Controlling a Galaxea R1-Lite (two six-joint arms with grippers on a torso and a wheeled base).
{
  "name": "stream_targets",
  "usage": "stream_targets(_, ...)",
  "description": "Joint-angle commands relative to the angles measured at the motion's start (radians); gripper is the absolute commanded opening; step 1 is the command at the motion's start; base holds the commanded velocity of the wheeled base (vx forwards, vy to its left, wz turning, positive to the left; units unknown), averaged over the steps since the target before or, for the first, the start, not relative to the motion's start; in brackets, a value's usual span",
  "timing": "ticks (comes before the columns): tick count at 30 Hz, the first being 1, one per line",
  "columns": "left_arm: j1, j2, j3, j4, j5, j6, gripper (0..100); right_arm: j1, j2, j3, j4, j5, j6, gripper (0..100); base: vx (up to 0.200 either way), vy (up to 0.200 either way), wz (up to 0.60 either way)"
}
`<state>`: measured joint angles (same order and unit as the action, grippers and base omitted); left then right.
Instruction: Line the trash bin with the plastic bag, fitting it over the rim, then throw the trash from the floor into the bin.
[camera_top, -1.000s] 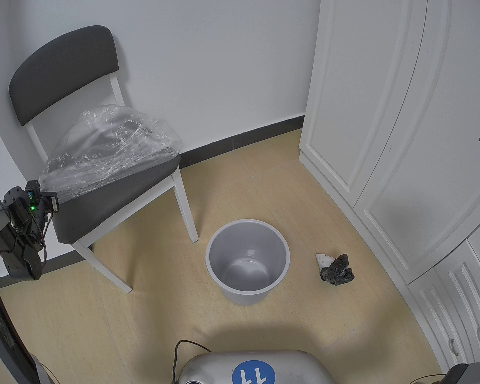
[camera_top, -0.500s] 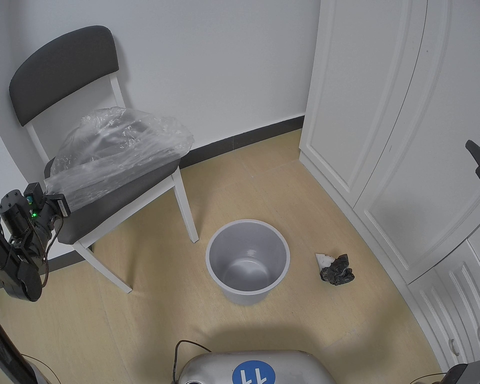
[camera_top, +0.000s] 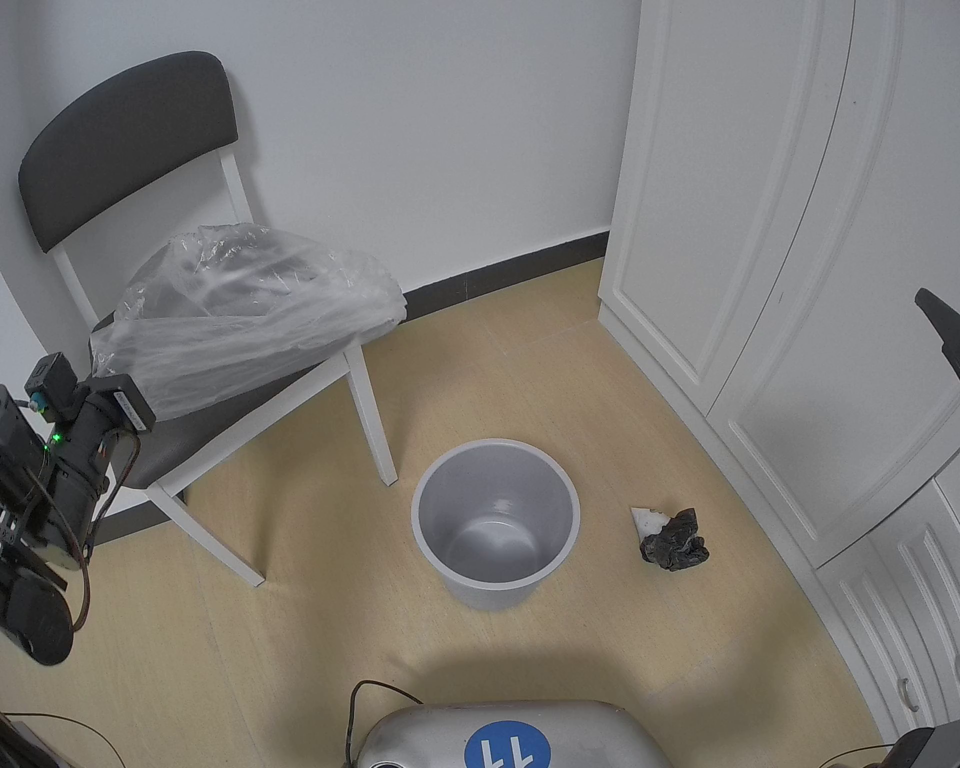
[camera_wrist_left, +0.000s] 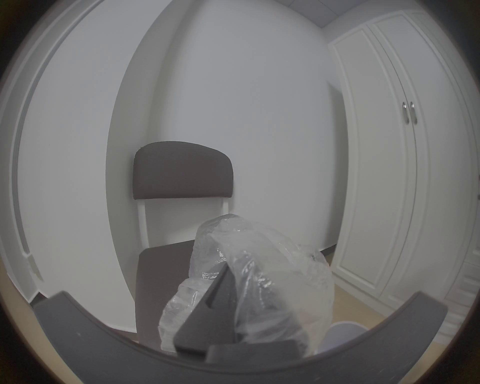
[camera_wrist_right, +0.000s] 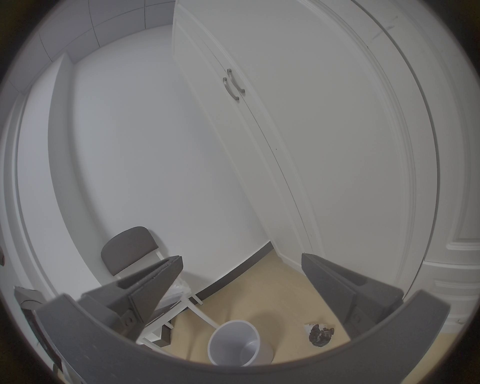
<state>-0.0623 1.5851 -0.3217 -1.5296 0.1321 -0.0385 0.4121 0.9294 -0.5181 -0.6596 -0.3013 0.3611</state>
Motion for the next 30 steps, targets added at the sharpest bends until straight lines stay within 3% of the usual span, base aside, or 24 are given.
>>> stream_targets(1, -0.068, -0.116, 0.075, 0.0, 0.032, -0.018, 0, 0.001, 0.006, 0.018, 0.005, -0.001, -0.008, 100, 0.0, 0.0, 0.0)
stream_targets(8, -0.122, -0.148, -0.031, 0.0, 0.057, -0.018, 0, 0.019, 0.118, 0.082, -0.087, -0.01, -0.019, 100, 0.0, 0.0, 0.0)
stream_targets(13, -0.255, -0.155, -0.079, 0.003, 0.064, -0.018, 0, 0.062, 0.169, 0.095, -0.143, -0.075, -0.034, 100, 0.0, 0.0, 0.0)
stream_targets(15, -0.33, -0.143, -0.099, 0.003, 0.127, -0.017, 0, 0.073, 0.192, 0.095, -0.173, -0.079, -0.039, 100, 0.0, 0.0, 0.0)
stream_targets(19, -0.381, -0.132, -0.125, 0.002, 0.202, 0.037, 0, 0.099, 0.229, 0.095, -0.204, -0.079, -0.04, 100, 0.0, 0.0, 0.0)
stream_targets(23, -0.441, -0.134, -0.126, 0.0, 0.216, 0.074, 0, 0.172, 0.261, 0.118, -0.212, -0.079, -0.027, 100, 0.0, 0.0, 0.0)
stream_targets(26, -0.56, -0.134, -0.142, 0.002, 0.305, 0.085, 0, 0.238, 0.301, 0.151, -0.232, -0.079, -0.011, 100, 0.0, 0.0, 0.0)
stream_targets(30, -0.605, -0.114, -0.158, 0.0, 0.365, 0.085, 0, 0.298, 0.341, 0.194, -0.285, -0.079, -0.005, 100, 0.0, 0.0, 0.0)
